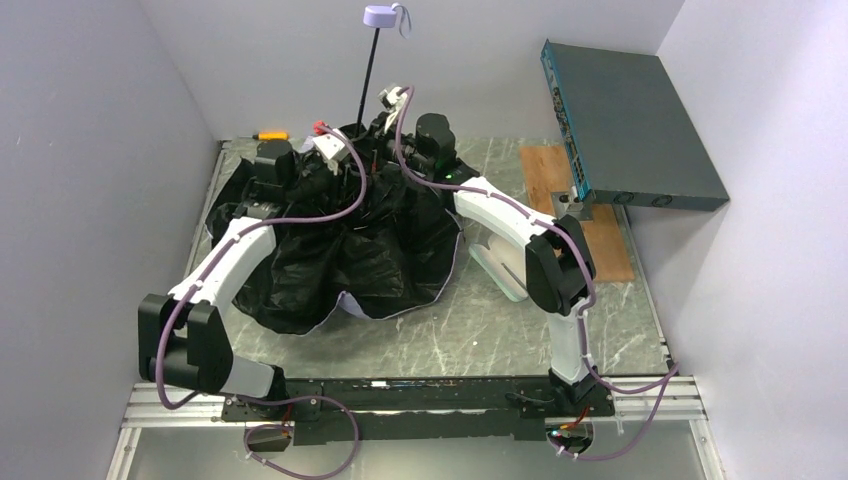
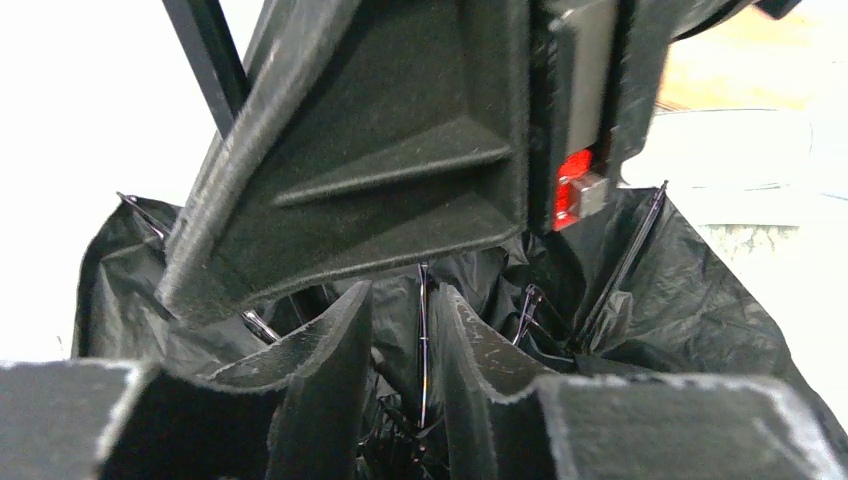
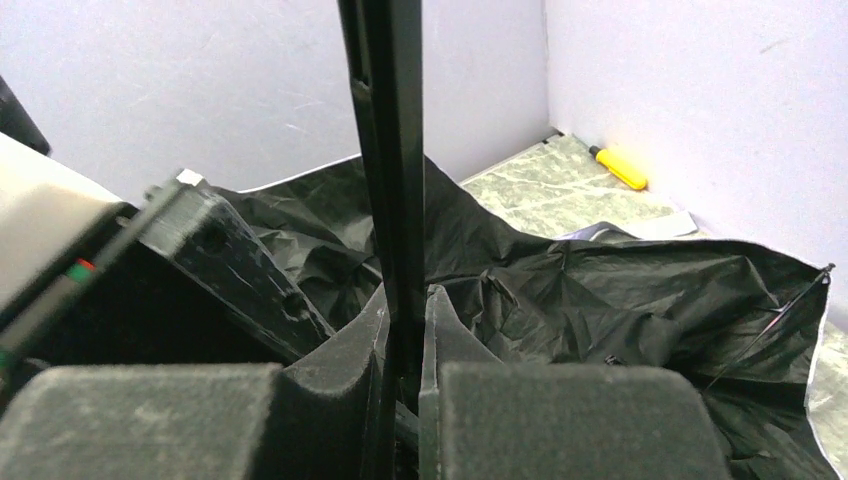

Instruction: Open the umbrella

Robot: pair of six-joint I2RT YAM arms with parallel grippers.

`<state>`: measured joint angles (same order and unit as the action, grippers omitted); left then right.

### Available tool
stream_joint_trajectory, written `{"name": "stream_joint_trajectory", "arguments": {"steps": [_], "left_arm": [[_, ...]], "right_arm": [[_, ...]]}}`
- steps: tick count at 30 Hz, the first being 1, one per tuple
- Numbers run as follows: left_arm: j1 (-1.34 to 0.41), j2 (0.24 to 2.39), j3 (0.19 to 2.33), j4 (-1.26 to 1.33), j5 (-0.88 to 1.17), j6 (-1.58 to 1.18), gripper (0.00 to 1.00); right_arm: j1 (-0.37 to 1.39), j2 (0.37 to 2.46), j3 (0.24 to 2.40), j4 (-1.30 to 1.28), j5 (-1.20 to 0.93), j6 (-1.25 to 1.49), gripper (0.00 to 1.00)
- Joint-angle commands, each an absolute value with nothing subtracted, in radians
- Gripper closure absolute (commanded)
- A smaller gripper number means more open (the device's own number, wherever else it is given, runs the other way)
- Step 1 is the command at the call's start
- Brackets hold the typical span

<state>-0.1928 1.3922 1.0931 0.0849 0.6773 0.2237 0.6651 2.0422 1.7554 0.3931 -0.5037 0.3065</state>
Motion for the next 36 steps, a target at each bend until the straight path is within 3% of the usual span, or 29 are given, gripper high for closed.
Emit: {"name": "stream_joint_trajectory", "arguments": {"steps": [1,11,17,23,27,33,36], "left_arm": [[-0.192,1.417,1.121,0.159,0.59,0.221,0.66],[-0.152,1.433,1.046,0.058,0.514,0.297,0.71],[-0.083,1.412,0.987,0.027,0.57,0.358,0.78],[-0.041,1.402,0.973,-0.035,0.645,0.441,0.71],[-0.027,1.345,0.968,0.054,0.767,0.403,0.66],[-0.046,1.305,1.097,0.053,0.785,0.368,0.62],[-0.052,1.313,1.159,0.02,0.824,0.375,0.55]], "right_arm": [[0.671,1.925,1.815,0.484,-0.486,0.348,1.0],[0.67,1.891,1.844,0.468,-0.453,0.344,1.0],[0.66,1.884,1.858,0.473,-0.435,0.348,1.0],[0.647,1.888,1.887,0.486,-0.445,0.381,1.0],[0.647,1.888,1.877,0.486,-0.475,0.389,1.0],[0.658,1.881,1.841,0.465,-0.509,0.377,1.0],[0.662,1.88,1.834,0.455,-0.521,0.355,1.0]]}}
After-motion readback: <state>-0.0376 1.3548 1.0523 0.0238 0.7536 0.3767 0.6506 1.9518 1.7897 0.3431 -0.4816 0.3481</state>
